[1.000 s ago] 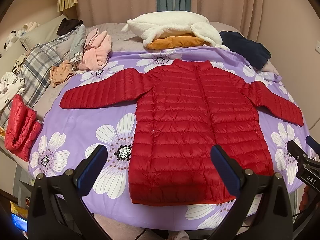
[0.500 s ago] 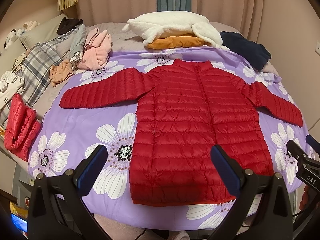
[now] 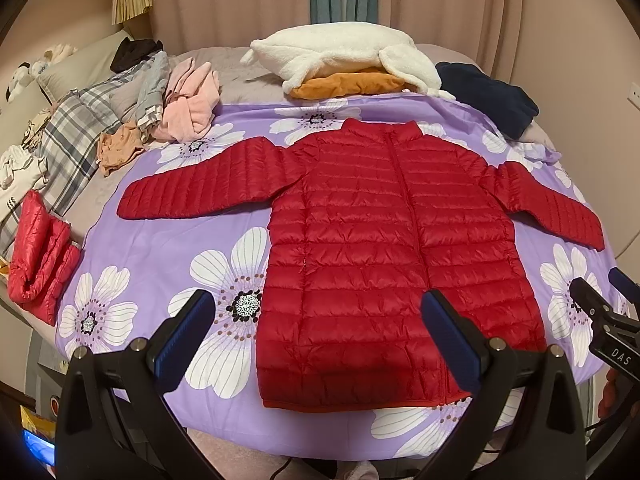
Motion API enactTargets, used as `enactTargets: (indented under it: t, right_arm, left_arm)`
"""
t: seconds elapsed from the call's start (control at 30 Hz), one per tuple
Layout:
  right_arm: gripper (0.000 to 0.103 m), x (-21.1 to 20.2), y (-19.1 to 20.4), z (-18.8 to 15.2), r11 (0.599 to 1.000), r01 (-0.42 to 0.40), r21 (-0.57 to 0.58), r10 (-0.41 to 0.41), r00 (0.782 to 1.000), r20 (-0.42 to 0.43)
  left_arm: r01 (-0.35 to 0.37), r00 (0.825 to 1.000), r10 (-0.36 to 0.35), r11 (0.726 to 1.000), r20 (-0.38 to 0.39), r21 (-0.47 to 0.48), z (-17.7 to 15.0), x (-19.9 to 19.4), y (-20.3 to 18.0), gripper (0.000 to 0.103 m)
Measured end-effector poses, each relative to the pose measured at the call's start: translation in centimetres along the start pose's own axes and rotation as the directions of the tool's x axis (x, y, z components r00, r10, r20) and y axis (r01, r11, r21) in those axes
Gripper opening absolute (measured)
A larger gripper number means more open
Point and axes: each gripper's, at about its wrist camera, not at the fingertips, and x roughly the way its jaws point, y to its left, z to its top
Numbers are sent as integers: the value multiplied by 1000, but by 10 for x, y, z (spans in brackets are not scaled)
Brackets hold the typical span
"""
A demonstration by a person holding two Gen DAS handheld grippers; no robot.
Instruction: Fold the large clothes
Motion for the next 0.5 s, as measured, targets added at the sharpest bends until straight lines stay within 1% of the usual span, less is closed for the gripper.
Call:
enactTargets:
  t: [0.5]
  right_arm:
    - [102,1,0,-2,1000,0,7,0,1000,-7]
  left_arm:
    - [3,1000,-3,1000,-5,5,-2,1,-3,103]
